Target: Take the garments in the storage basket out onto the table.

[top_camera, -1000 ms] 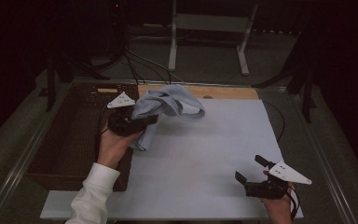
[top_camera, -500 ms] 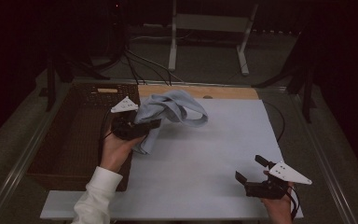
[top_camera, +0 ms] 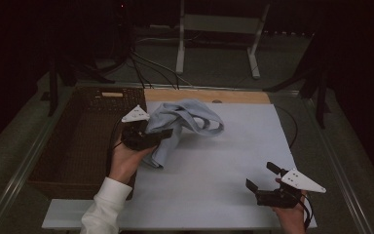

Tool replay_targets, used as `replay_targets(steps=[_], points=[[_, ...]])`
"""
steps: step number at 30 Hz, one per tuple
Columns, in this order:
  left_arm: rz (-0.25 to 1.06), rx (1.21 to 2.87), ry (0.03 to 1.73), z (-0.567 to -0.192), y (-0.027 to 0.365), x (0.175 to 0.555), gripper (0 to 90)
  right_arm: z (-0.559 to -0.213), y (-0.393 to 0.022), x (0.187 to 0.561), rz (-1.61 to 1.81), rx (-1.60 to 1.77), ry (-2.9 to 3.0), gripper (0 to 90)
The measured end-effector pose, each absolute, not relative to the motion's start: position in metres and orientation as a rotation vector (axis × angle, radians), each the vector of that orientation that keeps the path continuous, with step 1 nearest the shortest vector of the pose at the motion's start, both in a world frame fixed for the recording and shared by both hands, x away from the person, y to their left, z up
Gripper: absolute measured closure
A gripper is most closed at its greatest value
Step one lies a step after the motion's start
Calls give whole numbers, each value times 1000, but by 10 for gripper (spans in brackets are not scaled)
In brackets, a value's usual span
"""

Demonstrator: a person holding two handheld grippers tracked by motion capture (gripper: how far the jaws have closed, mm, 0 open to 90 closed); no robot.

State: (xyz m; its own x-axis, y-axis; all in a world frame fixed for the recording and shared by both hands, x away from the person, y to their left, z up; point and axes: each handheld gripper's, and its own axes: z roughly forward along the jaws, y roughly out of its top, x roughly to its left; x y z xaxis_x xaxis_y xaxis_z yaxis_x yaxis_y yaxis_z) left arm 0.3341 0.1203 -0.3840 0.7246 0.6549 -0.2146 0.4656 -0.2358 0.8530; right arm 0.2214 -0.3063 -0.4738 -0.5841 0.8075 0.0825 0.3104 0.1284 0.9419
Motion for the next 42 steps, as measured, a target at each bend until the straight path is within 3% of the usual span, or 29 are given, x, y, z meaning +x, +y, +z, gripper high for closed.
replay_targets(steps=[42], points=[[141,1917,829,-405,92,322,667,-474,-306,221,1462,1075,1962,1]])
